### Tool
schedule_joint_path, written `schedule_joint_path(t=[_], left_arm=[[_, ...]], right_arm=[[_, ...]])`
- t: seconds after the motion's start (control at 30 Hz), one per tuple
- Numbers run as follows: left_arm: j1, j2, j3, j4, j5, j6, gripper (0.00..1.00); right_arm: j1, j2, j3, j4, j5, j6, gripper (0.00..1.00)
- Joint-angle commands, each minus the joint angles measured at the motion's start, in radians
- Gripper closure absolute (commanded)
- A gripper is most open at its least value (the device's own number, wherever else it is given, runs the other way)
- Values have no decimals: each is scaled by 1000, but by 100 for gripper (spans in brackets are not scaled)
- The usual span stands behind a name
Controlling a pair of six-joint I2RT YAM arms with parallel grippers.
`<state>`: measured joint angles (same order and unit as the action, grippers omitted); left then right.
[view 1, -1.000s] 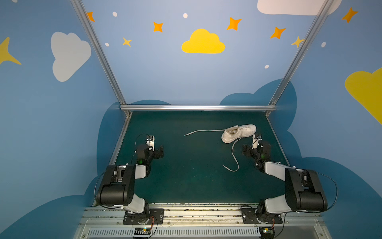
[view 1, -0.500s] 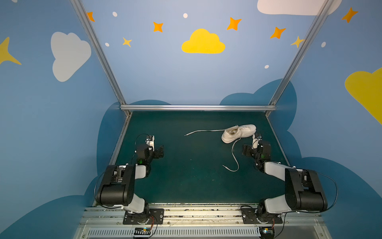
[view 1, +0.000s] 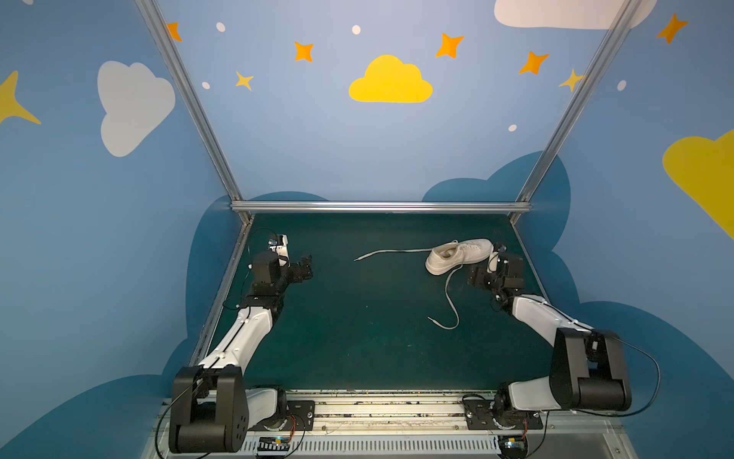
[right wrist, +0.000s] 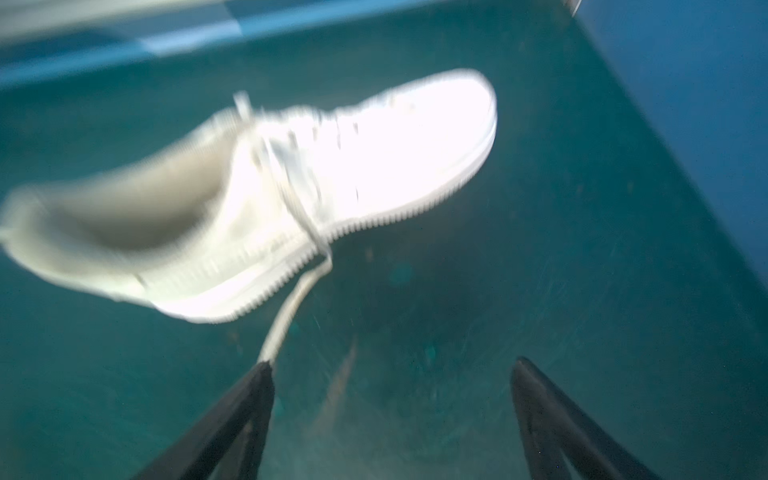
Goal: Tie the shoes
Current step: 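Reach the right gripper to the white sneaker and grasp its heel collar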
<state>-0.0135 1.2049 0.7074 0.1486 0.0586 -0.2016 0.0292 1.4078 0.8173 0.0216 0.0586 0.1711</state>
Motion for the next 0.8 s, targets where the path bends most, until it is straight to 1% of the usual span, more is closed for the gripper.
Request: schedule_joint_path(t=[0.0, 0.07, 0.1, 0.13, 0.17, 0.23, 0.3, 0.37, 0.47, 0.67, 0.77], left_arm=[[-40, -28, 18, -156, 59, -118, 1], [-67, -28, 15, -138, 69, -162, 1], [-78, -20, 16, -128, 75, -184, 1], [-95, -9, 16, -114, 82, -211, 1], [-111, 7, 15, -94, 87, -227, 1], [-146, 42, 15, -65, 83, -235, 1], [-170, 81, 29, -62, 87, -247, 1], [-187, 118, 40, -44, 107, -270, 1], [-209, 157, 56, -37, 118, -281, 1], [-222, 206, 65, -38, 136, -301, 1], [-224, 209, 65, -45, 141, -296, 1]], right_arm=[[6, -42, 118, -305, -41, 142, 11], [5, -31, 164, -336, -61, 238, 11], [4, -17, 172, -307, -78, 258, 11], [2, 1, 172, -258, -110, 245, 11], [1, 22, 186, -243, -142, 263, 11], [0, 71, 255, -271, -199, 283, 11], [2, 131, 348, -339, -256, 275, 11], [9, 203, 468, -451, -298, 286, 11], [44, 297, 603, -559, -350, 273, 12], [153, 470, 863, -779, -320, 204, 12], [193, 552, 973, -874, -280, 173, 15]])
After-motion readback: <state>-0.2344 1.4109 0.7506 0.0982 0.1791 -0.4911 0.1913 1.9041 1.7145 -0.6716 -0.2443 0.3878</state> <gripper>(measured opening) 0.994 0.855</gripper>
